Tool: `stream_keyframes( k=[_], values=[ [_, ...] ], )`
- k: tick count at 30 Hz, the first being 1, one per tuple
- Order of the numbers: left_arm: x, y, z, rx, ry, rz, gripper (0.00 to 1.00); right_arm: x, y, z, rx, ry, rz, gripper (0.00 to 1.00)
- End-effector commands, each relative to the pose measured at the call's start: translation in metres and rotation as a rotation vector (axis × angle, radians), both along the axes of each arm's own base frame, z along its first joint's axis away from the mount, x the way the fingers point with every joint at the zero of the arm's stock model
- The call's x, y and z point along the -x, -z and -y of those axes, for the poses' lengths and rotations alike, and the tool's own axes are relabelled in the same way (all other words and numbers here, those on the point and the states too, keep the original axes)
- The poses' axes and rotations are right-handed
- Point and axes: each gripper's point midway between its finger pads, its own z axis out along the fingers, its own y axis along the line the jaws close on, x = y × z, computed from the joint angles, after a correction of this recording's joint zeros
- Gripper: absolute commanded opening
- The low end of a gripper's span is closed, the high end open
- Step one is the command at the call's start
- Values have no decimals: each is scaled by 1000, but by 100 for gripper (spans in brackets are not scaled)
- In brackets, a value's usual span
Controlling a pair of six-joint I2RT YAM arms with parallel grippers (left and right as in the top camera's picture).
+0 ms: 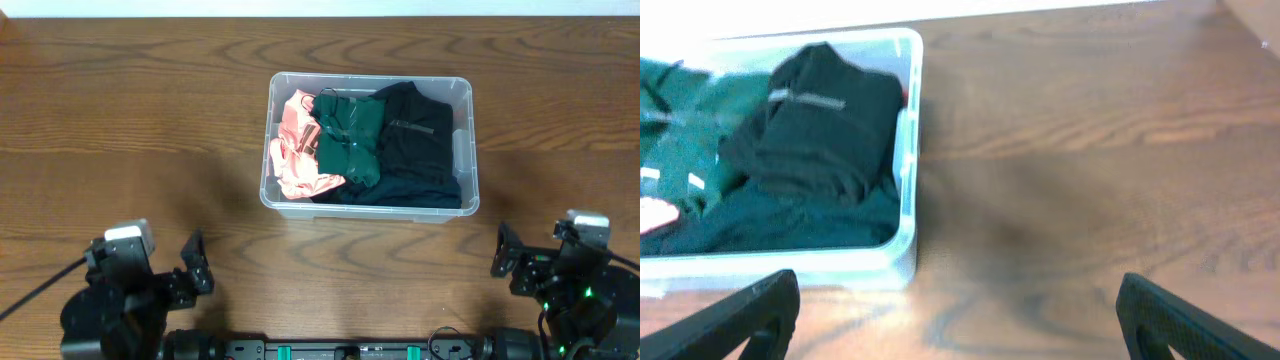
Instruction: Pack container
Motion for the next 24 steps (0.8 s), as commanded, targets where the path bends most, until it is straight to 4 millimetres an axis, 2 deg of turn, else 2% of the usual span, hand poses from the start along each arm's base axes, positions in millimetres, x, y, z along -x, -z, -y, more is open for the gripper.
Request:
stream_keyframes(
  k=[1, 7, 12, 19, 24],
  values=[
    [3, 1, 1, 14, -2, 5, 98, 6, 13, -1, -19, 7, -47, 99],
    [3, 2, 1, 14, -3, -3, 98, 24, 37, -3, -32, 8, -170, 99],
    [3, 2, 1, 14, -3, -3, 98, 24, 35, -4, -31, 3, -157, 99],
    [3, 2, 1, 14, -2, -3, 98, 30, 22, -12, -22, -48, -35, 99],
    [3, 2, 1, 14, -2, -3, 98, 13, 20, -15, 42, -96, 172, 99]
  ],
)
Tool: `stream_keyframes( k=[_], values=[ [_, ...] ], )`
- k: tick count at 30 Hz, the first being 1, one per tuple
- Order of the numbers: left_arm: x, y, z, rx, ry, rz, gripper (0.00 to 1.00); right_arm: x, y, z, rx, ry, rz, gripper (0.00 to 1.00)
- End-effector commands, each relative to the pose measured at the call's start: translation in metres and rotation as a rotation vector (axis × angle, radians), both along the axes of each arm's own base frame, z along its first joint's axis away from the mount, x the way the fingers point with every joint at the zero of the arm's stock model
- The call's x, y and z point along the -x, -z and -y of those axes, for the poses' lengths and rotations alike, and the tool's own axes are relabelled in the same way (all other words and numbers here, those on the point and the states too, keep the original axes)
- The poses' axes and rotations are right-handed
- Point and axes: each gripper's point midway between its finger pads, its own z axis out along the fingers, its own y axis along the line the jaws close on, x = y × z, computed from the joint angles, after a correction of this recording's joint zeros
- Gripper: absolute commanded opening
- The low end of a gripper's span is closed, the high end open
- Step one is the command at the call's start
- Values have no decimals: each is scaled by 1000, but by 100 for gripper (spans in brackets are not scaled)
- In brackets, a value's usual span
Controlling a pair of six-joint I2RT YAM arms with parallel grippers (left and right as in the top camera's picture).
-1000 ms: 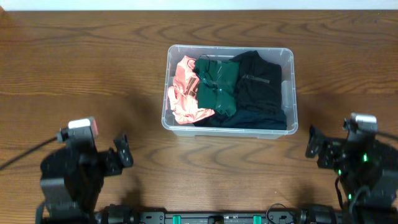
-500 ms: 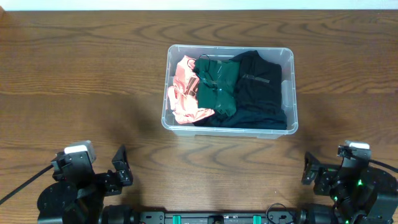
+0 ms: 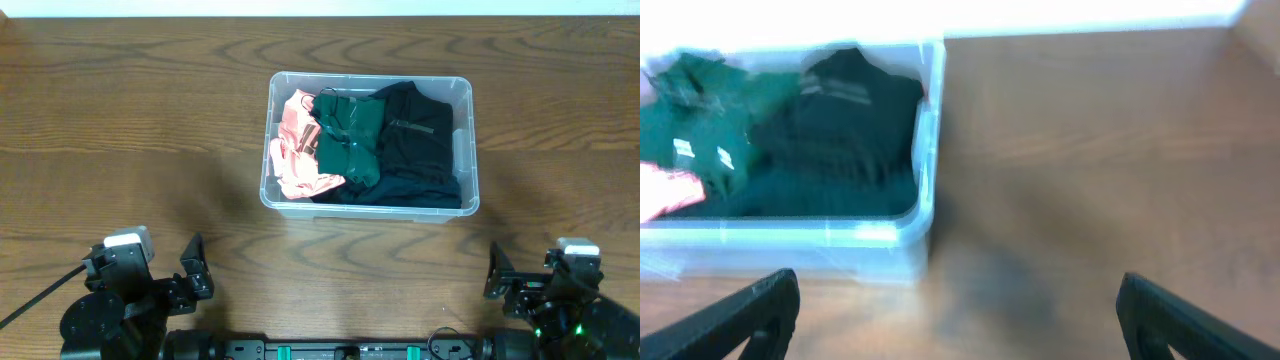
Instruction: Pack container
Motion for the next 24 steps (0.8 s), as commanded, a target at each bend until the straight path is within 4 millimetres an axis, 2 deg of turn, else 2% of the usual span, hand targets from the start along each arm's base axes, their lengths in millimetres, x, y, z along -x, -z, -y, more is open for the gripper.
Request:
stream_keyframes(
  k=[1, 8, 13, 17, 22, 24],
  values=[
    [0, 1, 1, 14, -2, -1, 98, -8, 12, -5, 29, -43, 84, 99],
    [0, 1, 1, 14, -2, -1, 98, -46, 15, -11, 59, -85, 255, 99],
    [0, 1, 1, 14, -2, -1, 98, -70, 27, -12, 140, -108, 358, 99],
    [0, 1, 1, 14, -2, -1, 98, -80, 40, -13, 168, -114, 404, 99],
    [0, 1, 1, 14, -2, -1, 98, -86, 75, -16, 183, -136, 355, 99],
    [0, 1, 1, 14, -2, -1, 98, -86, 75, -19, 146, -138, 352, 99]
  ],
)
